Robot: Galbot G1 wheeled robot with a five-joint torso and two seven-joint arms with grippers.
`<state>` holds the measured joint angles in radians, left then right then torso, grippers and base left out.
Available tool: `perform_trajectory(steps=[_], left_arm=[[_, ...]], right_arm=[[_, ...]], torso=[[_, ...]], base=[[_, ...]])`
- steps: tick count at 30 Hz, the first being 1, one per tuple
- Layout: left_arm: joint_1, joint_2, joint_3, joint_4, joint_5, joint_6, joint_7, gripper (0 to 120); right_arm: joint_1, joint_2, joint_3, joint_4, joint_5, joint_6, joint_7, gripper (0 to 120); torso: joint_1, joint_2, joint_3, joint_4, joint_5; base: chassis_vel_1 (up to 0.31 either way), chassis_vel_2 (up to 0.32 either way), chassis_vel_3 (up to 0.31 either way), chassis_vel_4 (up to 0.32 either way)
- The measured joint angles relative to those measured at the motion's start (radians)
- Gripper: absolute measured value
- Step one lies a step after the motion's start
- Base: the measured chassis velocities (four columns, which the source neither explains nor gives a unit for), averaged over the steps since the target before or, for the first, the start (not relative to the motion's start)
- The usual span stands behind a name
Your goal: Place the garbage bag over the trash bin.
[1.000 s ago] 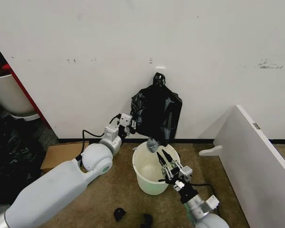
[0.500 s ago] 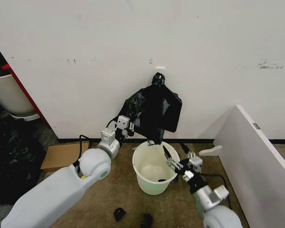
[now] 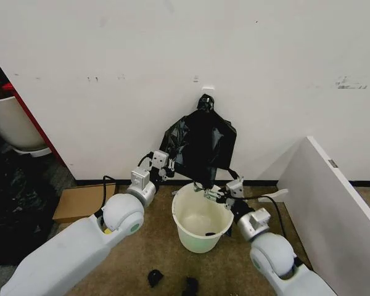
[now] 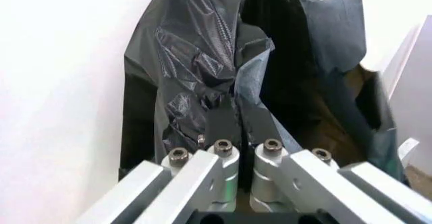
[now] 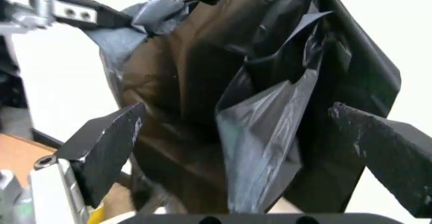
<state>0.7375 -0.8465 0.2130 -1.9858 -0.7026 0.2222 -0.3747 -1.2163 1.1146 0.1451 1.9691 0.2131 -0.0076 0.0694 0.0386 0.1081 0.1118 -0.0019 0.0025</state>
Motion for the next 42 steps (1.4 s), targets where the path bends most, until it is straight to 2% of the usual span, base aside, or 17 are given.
perform_trajectory(steps=[5, 7, 9, 15, 16, 20, 25, 26, 31, 34, 42], left_arm=[[0.000, 0.000, 0.000, -0.005, -0.001, 0.002, -0.001, 0], [-0.001, 0.000, 0.002, -0.006, -0.001, 0.002, -0.002, 0], [-0.001, 0.000, 0.002, -0.007, -0.002, 0.002, -0.002, 0], [0.005, 0.010, 0.003, -0.019, -0.002, 0.003, -0.001, 0], [0.005, 0.010, 0.003, -0.019, -0.002, 0.003, -0.001, 0], [0.010, 0.012, -0.003, -0.025, -0.003, 0.003, 0.001, 0], [0.017, 0.013, -0.010, -0.028, -0.003, 0.003, 0.001, 0], [0.020, 0.013, -0.012, -0.028, -0.003, 0.003, 0.002, 0], [0.032, 0.013, -0.022, -0.032, -0.003, 0.002, 0.002, 0], [0.040, 0.015, -0.030, -0.035, -0.003, 0.001, 0.002, 0], [0.113, 0.046, -0.103, -0.088, -0.007, -0.011, 0.007, 0]], right_arm=[[0.085, 0.027, -0.052, -0.055, -0.078, -0.046, 0.071, 100], [0.106, 0.039, -0.064, -0.073, -0.087, -0.048, 0.071, 93], [0.109, 0.040, -0.066, -0.076, -0.089, -0.049, 0.071, 91], [0.157, 0.071, -0.087, -0.145, -0.134, -0.069, 0.105, 63], [0.157, 0.071, -0.087, -0.145, -0.134, -0.069, 0.105, 63], [0.171, 0.079, -0.091, -0.163, -0.143, -0.102, 0.141, 45], [0.176, 0.082, -0.088, -0.167, -0.136, -0.115, 0.165, 32], [0.176, 0.082, -0.087, -0.167, -0.129, -0.116, 0.171, 25], [0.169, 0.081, -0.084, -0.145, -0.105, -0.109, 0.175, 5], [0.161, 0.078, -0.078, -0.124, -0.081, -0.101, 0.170, 0], [0.056, 0.040, -0.011, 0.041, 0.092, -0.075, 0.121, 0]], torso=[[0.000, 0.000, 0.000, 0.0000, 0.0000], [0.000, 0.000, 0.000, 0.0000, 0.0001], [0.000, 0.000, 0.000, 0.0000, 0.0000], [0.000, 0.000, 0.000, 0.0000, 0.0001], [0.000, 0.000, 0.000, 0.0000, 0.0001], [0.000, 0.000, 0.000, 0.0000, 0.0001], [0.000, 0.000, 0.000, -0.0001, 0.0001], [0.000, 0.000, 0.000, 0.0000, 0.0000], [0.000, 0.000, 0.000, 0.0000, 0.0001], [0.000, 0.000, 0.000, 0.0000, 0.0001], [0.000, 0.000, 0.000, -0.0001, -0.0001]], base=[[0.000, 0.000, 0.000, 0.000], [0.000, 0.000, 0.000, 0.000], [0.000, 0.000, 0.000, 0.000], [0.000, 0.000, 0.000, 0.000], [0.000, 0.000, 0.000, 0.000], [0.000, 0.000, 0.000, 0.000], [0.000, 0.000, 0.000, 0.000], [0.000, 0.000, 0.000, 0.000], [0.000, 0.000, 0.000, 0.000], [0.000, 0.000, 0.000, 0.000], [0.000, 0.000, 0.000, 0.000]])
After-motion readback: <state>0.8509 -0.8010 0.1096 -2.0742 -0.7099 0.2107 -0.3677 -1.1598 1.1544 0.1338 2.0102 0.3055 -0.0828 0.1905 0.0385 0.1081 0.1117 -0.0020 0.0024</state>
